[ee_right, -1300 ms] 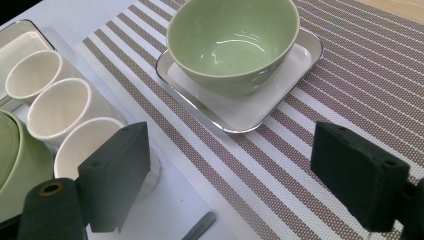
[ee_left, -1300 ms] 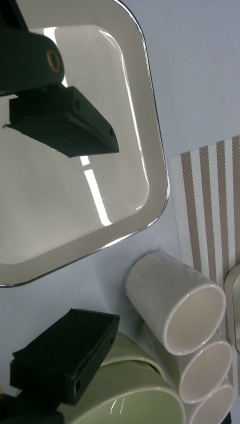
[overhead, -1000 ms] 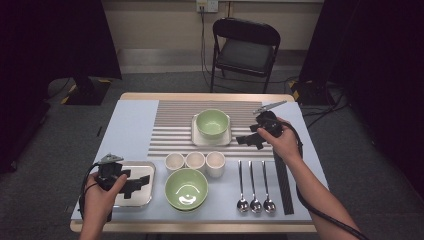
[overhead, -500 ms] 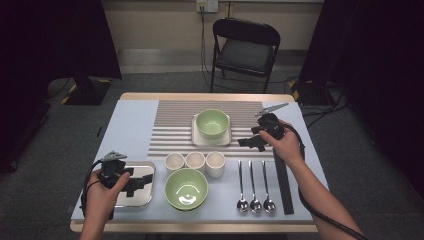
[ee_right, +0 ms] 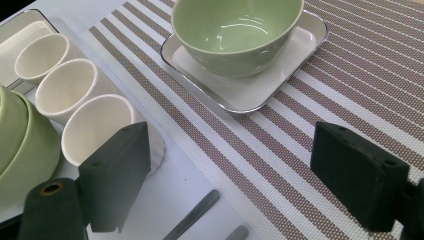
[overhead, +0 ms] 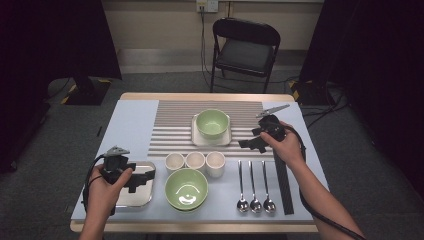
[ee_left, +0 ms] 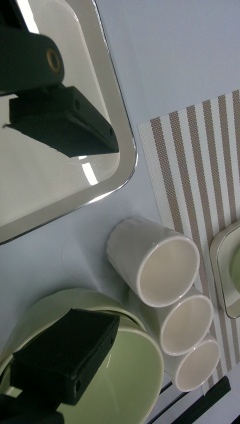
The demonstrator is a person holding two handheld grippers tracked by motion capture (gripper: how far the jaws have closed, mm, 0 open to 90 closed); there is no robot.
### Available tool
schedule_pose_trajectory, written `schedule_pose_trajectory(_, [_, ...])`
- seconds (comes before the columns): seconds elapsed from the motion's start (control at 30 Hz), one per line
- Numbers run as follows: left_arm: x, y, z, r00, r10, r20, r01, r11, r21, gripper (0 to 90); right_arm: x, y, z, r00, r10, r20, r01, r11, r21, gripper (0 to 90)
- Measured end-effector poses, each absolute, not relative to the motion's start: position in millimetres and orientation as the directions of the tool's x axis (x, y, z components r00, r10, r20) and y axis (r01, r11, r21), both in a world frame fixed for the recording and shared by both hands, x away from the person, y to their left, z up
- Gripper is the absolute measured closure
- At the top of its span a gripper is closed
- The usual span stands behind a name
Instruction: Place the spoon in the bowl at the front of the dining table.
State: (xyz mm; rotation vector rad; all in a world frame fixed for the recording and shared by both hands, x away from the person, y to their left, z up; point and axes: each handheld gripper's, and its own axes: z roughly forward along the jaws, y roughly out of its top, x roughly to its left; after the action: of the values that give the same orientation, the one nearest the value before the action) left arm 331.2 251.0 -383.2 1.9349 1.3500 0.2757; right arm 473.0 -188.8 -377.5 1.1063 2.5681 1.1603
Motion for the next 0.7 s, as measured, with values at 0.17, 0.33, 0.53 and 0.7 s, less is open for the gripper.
schedule_pose_trajectory(0.17, [334, 246, -378, 0.433, 0.872, -0.229, 0.711, -0.174, 0.682, 18.8, 471, -190, -378, -0.730, 0.659, 0.179, 0.571, 0.445, 0.690, 15.6])
schedule_pose_trajectory(0.33, [336, 238, -374, 0.450, 0.862, -0.235, 0.705, -0.182, 0.686, 18.8, 469, -193, -378, -0.728, 0.663, 0.178, 0.572, 0.442, 0.691, 15.6])
schedule_pose_trajectory(0.53, [339, 231, -372, 0.459, 0.858, -0.232, 0.704, -0.191, 0.684, 18.7, 468, -197, -380, -0.725, 0.664, 0.181, 0.576, 0.442, 0.688, 15.6])
schedule_pose_trajectory(0.7, [341, 226, -370, 0.468, 0.853, -0.229, 0.702, -0.201, 0.683, 18.7, 468, -200, -382, -0.724, 0.665, 0.183, 0.578, 0.440, 0.688, 15.6])
